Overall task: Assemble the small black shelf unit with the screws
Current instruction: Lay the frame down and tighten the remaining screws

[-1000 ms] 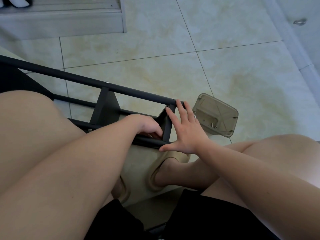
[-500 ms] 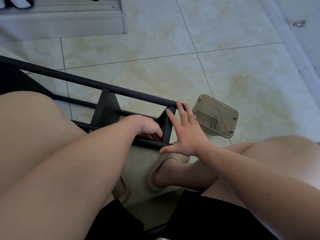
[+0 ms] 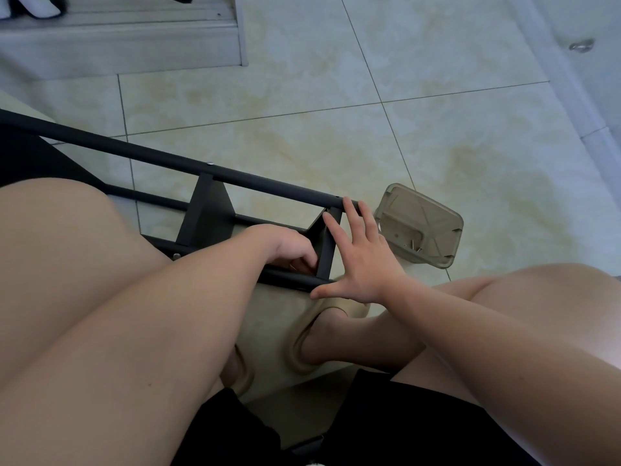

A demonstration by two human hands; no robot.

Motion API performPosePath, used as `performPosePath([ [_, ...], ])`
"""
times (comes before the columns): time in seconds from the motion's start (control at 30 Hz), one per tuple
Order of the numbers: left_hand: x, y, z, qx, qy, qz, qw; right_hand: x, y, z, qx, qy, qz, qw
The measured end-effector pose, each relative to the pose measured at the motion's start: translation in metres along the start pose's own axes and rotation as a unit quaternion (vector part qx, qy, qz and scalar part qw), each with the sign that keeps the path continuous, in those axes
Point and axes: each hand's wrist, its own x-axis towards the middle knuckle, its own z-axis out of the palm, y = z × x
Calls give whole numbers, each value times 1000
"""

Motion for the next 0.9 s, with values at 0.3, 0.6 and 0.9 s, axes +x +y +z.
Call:
performPosePath([
  [0.3, -2, 0, 0, 48, 49, 7, 998, 0, 0, 1, 5, 3, 0, 1000],
  [0.6, -5, 0, 1, 21, 31, 19, 999, -1, 0, 0, 5, -3, 0, 1000],
  [0.9, -5, 0, 0, 26, 36, 15, 999, -2, -1, 1, 3, 1, 1, 1000],
])
